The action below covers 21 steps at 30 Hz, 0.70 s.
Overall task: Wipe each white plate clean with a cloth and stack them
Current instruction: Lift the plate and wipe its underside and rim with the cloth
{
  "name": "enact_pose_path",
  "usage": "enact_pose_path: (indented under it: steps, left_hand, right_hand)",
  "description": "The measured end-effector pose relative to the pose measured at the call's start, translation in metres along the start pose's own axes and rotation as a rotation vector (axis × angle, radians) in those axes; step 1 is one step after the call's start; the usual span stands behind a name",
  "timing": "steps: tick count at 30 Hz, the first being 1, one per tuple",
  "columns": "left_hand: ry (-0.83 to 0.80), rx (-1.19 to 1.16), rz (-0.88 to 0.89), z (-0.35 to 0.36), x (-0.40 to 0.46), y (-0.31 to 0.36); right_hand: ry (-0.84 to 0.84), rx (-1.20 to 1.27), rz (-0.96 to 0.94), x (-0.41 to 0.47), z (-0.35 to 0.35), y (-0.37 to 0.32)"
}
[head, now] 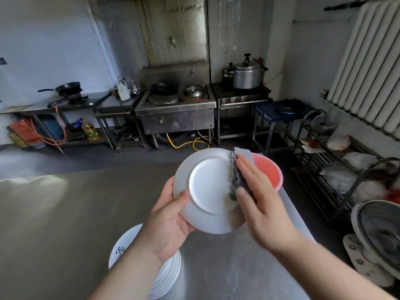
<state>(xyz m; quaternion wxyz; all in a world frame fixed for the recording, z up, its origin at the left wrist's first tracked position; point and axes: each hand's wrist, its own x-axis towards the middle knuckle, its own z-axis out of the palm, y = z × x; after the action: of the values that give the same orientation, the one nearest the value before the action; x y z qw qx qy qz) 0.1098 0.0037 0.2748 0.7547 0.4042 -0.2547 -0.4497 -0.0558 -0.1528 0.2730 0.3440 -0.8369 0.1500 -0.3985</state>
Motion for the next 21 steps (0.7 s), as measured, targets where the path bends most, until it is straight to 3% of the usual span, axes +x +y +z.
enact_pose_path:
  steps: [4,7,11,17,21]
  left_hand:
    - [0.024,-0.061,0.064,0.001,-0.002,-0.008]
    - [0.028,-0.081,0.058,0.002,-0.004,-0.008]
    - [0.052,-0.125,0.115,0.014,-0.005,-0.013]
    - [0.033,-0.071,0.105,0.022,-0.009,-0.029]
    - [-0.051,0.000,0.014,0.010,-0.010,-0.016]
  right_hand:
    - [-0.095,-0.092,-0.035,-0.055,0.038,-0.012]
    - [-0.125,-0.133,-0.010,-0.027,0.023,-0.008]
    - [-0.070,-0.069,0.031,0.006,0.009,-0.004]
    - [0.136,-0.014,0.056,-0.061,0.054,-0.011]
    - [0.155,0.061,0.022,-0.019,0.010,-0.003]
